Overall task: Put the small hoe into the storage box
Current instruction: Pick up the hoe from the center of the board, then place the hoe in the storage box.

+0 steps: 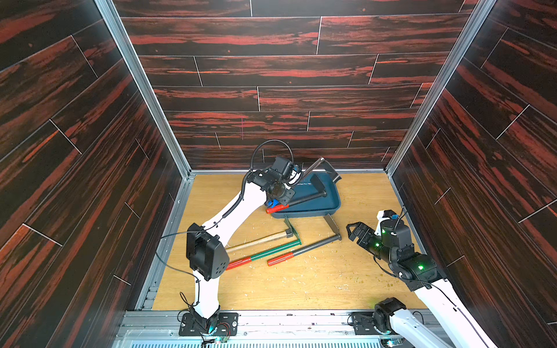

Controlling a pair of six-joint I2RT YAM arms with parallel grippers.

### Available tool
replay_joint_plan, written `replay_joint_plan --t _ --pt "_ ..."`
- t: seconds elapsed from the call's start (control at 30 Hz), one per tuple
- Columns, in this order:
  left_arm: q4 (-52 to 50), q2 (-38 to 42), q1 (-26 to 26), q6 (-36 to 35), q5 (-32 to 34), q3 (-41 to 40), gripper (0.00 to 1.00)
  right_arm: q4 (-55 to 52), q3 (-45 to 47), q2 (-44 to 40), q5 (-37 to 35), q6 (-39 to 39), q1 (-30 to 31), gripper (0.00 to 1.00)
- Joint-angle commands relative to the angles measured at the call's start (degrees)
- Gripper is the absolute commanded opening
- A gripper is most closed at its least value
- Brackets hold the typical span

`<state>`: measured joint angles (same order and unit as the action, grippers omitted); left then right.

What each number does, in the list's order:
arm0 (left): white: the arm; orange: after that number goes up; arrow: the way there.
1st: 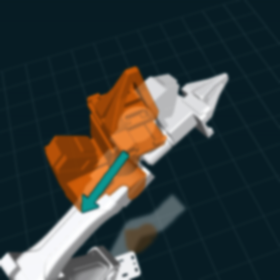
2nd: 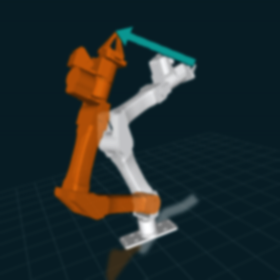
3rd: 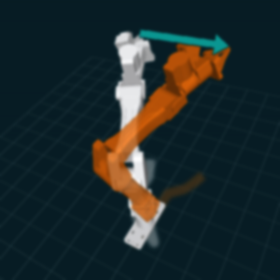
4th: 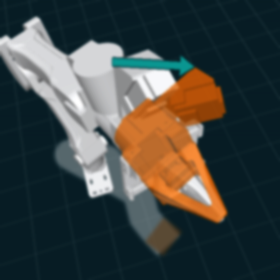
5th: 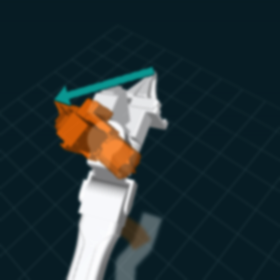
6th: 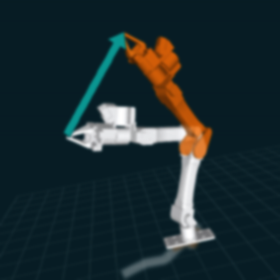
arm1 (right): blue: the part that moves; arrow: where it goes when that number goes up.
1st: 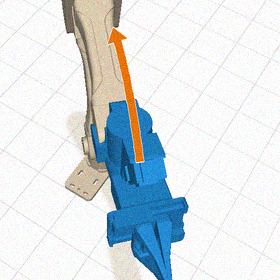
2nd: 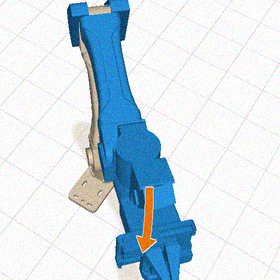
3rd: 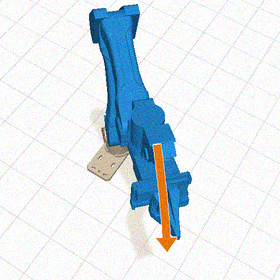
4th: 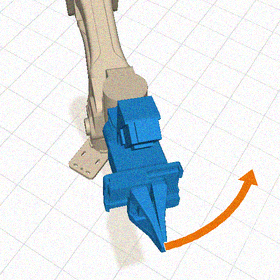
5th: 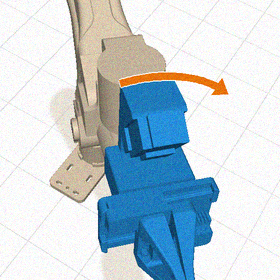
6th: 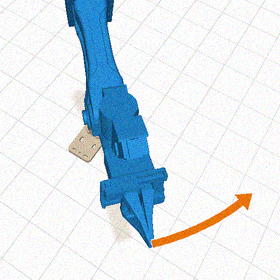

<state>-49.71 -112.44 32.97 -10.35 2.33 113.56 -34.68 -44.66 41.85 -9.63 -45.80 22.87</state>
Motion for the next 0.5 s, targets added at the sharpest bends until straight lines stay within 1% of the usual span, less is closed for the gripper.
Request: replay_joint_plan --t 0.0,0.23,0.47 --pt "2.7 -0.9 -1.5 -1.2 -2.2 4.5 0.0 0.4 1.0 0.0 0.0 1.2 0.2 0.96" --pt "1.8 -7.5 -3.4 -2.7 -4.0 10.5 0.0 0.6 1.5 1.0 0.1 1.6 0.1 0.96" --pt "1.4 -12.1 -3.5 -3.5 -4.6 13.9 0.0 0.9 2.1 1.9 0.3 1.7 0.0 0.96"
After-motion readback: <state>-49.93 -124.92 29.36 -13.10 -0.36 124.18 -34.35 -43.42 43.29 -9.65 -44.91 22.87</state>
